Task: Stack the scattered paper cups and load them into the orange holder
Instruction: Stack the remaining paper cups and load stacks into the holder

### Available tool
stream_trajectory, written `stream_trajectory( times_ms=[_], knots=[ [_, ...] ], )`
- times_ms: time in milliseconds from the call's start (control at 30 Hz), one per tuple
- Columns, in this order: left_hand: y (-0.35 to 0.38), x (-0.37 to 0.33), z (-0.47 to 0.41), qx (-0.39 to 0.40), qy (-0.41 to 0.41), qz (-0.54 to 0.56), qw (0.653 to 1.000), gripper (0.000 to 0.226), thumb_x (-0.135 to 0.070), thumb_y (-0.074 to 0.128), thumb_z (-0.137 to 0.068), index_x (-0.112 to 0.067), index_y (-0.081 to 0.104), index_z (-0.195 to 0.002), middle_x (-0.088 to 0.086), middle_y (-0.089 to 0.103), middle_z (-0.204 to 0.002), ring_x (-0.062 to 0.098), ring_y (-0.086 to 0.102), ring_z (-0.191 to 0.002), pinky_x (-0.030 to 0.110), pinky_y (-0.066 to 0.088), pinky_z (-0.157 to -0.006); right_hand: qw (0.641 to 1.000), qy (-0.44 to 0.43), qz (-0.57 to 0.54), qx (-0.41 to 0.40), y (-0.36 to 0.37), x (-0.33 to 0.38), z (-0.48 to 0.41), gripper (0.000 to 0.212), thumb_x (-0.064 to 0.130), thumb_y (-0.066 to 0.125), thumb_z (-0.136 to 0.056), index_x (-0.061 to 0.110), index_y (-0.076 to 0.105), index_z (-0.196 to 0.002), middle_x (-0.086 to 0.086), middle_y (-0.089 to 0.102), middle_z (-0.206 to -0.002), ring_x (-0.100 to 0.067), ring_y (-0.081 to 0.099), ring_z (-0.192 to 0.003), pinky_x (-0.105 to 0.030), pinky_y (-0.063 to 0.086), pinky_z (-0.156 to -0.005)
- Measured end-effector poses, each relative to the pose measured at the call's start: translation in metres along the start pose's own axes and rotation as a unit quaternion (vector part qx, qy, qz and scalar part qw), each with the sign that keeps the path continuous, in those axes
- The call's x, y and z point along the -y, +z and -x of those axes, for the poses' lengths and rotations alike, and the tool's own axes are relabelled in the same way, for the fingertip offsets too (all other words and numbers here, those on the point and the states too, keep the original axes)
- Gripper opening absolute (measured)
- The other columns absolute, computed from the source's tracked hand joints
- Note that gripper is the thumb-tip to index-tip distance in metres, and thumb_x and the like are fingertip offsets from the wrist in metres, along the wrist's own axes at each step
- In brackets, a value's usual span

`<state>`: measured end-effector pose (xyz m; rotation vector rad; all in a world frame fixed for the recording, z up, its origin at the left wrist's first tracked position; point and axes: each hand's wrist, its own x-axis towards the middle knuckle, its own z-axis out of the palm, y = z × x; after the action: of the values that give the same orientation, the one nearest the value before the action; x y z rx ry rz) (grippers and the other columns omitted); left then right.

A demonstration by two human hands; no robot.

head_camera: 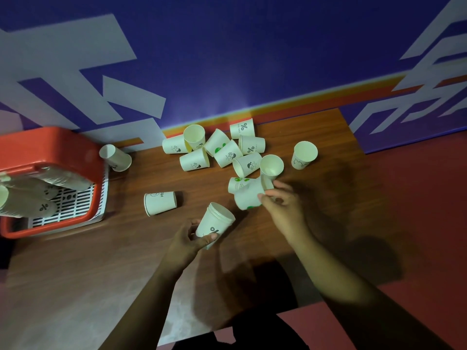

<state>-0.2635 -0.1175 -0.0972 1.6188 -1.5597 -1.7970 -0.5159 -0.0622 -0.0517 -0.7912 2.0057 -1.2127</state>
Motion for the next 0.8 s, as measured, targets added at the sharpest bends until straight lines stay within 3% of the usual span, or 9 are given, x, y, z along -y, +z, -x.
stream_trajectory(
  times_ms=[100,233,300,400,500,600,700,800],
  knots=[
    [-0.008,-0.001,-0.001,0.012,0.021,-0.020,1.000,0.042,-0.021,0.087,-0.082,-0.022,0.065,-0.117,0.000,0.072,-0.116,0.017,0.066,-0.107,0.023,0.051,-0.080,0.992,0.042,-0.035,0.111,0.012,0.003,0.004,0.020,0.011,0.076,-0.083,0.006,0.077,-0.102,0.004,0.063,-0.128,-0.003,0.064,-0.102,-0.011,0.049,-0.085],
    [-0.020,-0.001,0.001,0.035,0.045,-0.050,0.997,0.044,-0.019,0.088,-0.081,-0.022,0.065,-0.119,-0.001,0.072,-0.116,0.007,0.067,-0.101,0.021,0.052,-0.081,0.969,0.062,-0.072,0.228,0.027,0.007,0.012,0.042,0.013,0.080,-0.080,0.013,0.069,-0.121,0.002,0.070,-0.118,-0.012,0.065,-0.111,-0.028,0.055,-0.093],
    [-0.025,-0.001,0.003,0.037,0.045,-0.028,0.998,0.047,-0.019,0.089,-0.080,-0.022,0.065,-0.120,0.000,0.072,-0.116,0.008,0.068,-0.102,0.023,0.056,-0.080,0.961,0.072,-0.066,0.259,0.040,0.011,0.015,0.066,0.019,0.083,-0.078,0.024,0.054,-0.137,0.005,0.067,-0.121,-0.007,0.062,-0.113,-0.023,0.053,-0.090],
    [-0.038,0.006,0.006,0.014,0.036,0.029,0.999,0.064,-0.034,0.093,-0.068,-0.019,0.064,-0.123,0.005,0.072,-0.120,0.020,0.069,-0.110,0.033,0.060,-0.086,0.955,0.091,-0.046,0.280,0.069,0.019,0.020,0.080,0.023,0.084,-0.077,0.027,0.042,-0.146,0.005,0.063,-0.125,-0.004,0.058,-0.114,-0.016,0.048,-0.084],
    [-0.061,0.020,0.012,-0.010,0.025,0.065,0.997,0.075,-0.045,0.091,-0.061,-0.017,0.064,-0.124,0.007,0.073,-0.121,0.024,0.069,-0.112,0.032,0.059,-0.085,0.947,0.087,-0.021,0.308,0.097,0.029,0.022,0.080,0.034,0.081,-0.078,0.024,0.043,-0.147,0.008,0.063,-0.126,-0.005,0.058,-0.115,-0.019,0.046,-0.089],
    [-0.088,0.031,0.019,-0.045,0.010,0.091,0.995,0.076,-0.047,0.090,-0.060,-0.013,0.064,-0.124,0.009,0.075,-0.119,0.027,0.070,-0.113,0.035,0.057,-0.087,0.945,0.087,0.018,0.315,0.124,0.048,0.019,0.061,0.048,0.067,-0.088,0.025,0.050,-0.142,0.011,0.059,-0.127,-0.005,0.054,-0.119,-0.020,0.042,-0.091],
    [-0.120,0.044,0.027,-0.088,-0.013,0.108,0.990,0.062,-0.035,0.091,-0.075,-0.013,0.063,-0.125,0.007,0.075,-0.120,0.026,0.070,-0.113,0.035,0.057,-0.087,0.948,0.043,0.135,0.286,0.162,0.060,0.008,0.049,0.043,0.060,-0.094,0.021,0.055,-0.138,0.008,0.060,-0.129,-0.009,0.056,-0.119,-0.025,0.042,-0.094],
    [-0.151,0.061,0.037,-0.124,-0.026,0.120,0.985,0.074,-0.049,0.089,-0.067,-0.016,0.064,-0.129,0.005,0.075,-0.123,0.022,0.070,-0.115,0.041,0.059,-0.094,0.923,-0.036,0.259,0.281,0.207,0.061,-0.003,0.052,0.031,0.065,-0.092,0.017,0.052,-0.140,-0.004,0.060,-0.136,-0.021,0.057,-0.123,-0.033,0.048,-0.099]
  ],
)
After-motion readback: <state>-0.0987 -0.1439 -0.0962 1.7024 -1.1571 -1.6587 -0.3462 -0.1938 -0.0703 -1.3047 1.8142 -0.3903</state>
